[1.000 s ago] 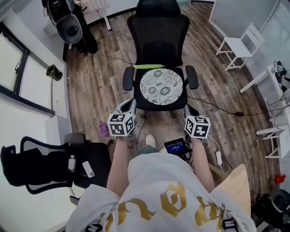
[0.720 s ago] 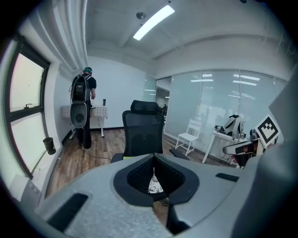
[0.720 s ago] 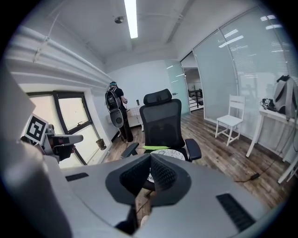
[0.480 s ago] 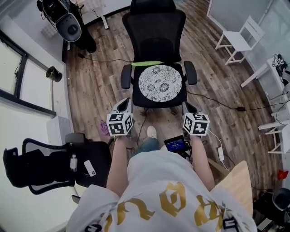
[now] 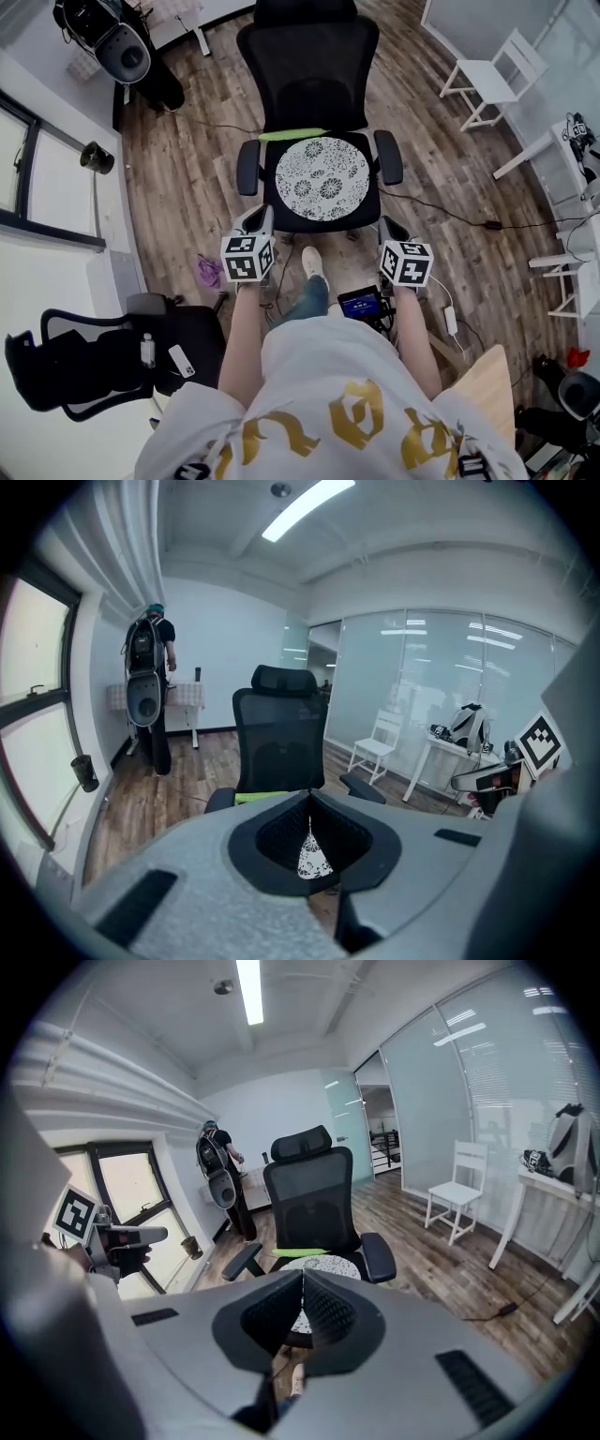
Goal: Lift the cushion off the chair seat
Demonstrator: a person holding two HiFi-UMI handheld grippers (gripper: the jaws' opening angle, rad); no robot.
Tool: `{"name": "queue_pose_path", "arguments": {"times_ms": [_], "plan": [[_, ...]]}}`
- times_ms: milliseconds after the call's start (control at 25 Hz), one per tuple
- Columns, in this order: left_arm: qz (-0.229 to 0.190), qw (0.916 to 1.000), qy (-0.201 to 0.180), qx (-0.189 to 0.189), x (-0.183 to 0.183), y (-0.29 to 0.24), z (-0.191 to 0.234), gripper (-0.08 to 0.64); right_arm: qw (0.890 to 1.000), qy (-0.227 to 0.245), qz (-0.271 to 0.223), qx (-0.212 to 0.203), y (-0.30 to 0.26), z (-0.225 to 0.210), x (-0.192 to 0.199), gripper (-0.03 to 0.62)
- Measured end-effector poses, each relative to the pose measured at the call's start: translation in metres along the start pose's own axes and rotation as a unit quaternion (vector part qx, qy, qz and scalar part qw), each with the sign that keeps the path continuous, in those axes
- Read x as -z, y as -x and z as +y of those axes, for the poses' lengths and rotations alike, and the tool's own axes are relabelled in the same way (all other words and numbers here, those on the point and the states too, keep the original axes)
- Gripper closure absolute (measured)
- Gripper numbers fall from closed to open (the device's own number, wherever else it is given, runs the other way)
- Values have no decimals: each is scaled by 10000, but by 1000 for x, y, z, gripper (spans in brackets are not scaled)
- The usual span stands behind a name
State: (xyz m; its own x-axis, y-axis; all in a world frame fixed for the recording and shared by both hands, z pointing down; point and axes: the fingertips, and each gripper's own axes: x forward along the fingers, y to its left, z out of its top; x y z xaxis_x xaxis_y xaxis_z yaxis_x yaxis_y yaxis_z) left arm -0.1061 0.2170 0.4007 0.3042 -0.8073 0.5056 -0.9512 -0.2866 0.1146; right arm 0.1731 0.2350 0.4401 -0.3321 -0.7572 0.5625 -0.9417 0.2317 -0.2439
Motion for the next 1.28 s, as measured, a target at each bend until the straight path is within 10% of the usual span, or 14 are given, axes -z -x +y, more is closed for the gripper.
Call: {"name": "queue_pose_path", "arguments": {"times_ms": [1280], "plan": [[367, 9987, 111, 331, -74, -224, 117, 551, 9972, 176, 570, 446, -197, -41, -97, 580]]}}
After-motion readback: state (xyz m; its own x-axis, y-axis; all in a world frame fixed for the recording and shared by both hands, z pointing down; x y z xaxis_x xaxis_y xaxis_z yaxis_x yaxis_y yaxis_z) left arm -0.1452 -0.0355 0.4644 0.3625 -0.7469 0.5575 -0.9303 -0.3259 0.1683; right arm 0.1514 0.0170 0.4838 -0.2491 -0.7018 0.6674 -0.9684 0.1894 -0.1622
